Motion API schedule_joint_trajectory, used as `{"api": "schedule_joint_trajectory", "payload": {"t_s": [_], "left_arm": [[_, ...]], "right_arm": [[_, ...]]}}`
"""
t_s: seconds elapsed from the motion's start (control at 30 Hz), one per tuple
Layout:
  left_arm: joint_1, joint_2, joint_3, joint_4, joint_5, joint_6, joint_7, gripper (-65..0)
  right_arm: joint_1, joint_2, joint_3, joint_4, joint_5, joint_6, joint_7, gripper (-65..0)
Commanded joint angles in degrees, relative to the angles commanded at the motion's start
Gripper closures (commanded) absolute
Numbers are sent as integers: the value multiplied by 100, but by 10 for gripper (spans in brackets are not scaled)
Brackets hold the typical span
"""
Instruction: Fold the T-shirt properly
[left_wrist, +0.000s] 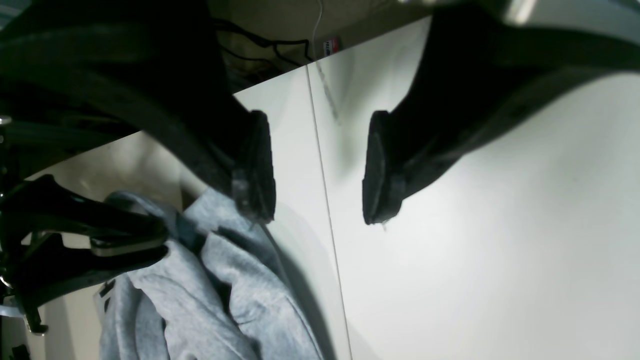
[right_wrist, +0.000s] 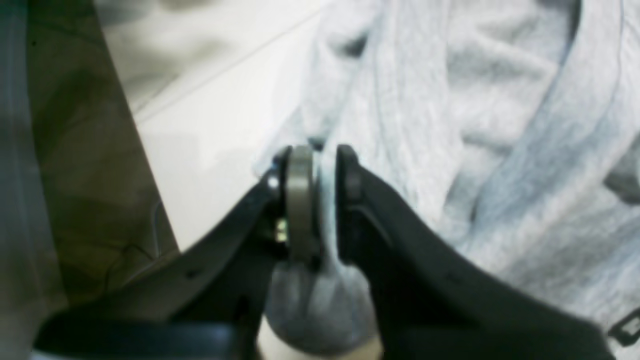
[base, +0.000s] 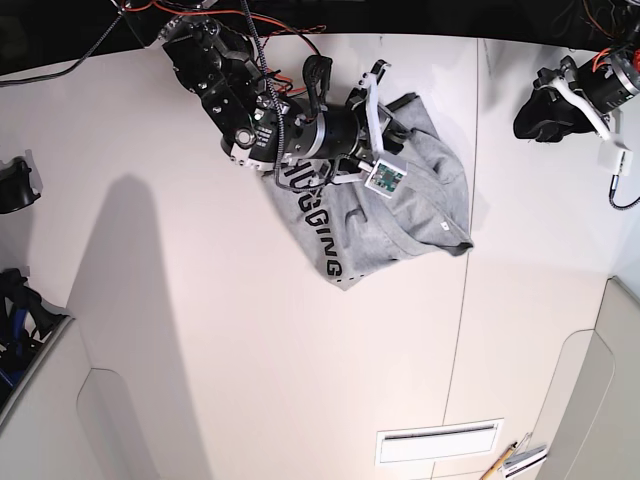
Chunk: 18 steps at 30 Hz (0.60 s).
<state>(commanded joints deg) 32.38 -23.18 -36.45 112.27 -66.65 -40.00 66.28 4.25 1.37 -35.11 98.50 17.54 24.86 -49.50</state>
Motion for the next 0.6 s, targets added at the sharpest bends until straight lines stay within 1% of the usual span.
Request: {"api": "schedule_joint_trajectory", "payload": {"t_s": [0.03, 0.07, 0.13, 0.2, 0.33, 0.4, 0.53, 0.6], "left_arm": [[0, 0, 0, 0, 0, 0, 0, -319], [0, 0, 0, 0, 0, 0, 0, -319], [0, 0, 0, 0, 2, 0, 0, -319], [0, 0, 0, 0, 2, 0, 0, -319], [0, 0, 0, 0, 4, 0, 0, -319], [2, -2, 0, 0, 4, 0, 0, -319], [0, -2, 0, 0, 4, 0, 0, -319], [0, 0, 0, 0, 2, 0, 0, -319]], "right_arm": [[0, -31, 0, 0, 0, 0, -4, -16], [0, -50, 0, 0, 2, 0, -4, 0], [2, -79, 0, 0, 2, 28, -2, 0], [0, -76, 0, 0, 101, 273, -9, 0], [0, -79, -4, 0, 588, 566, -94, 0], [-2, -90, -26, 0, 710, 621, -188, 0], [-2, -232, -28, 0, 898, 758, -326, 0], [0, -310, -26, 0, 901, 774, -328, 0]]}}
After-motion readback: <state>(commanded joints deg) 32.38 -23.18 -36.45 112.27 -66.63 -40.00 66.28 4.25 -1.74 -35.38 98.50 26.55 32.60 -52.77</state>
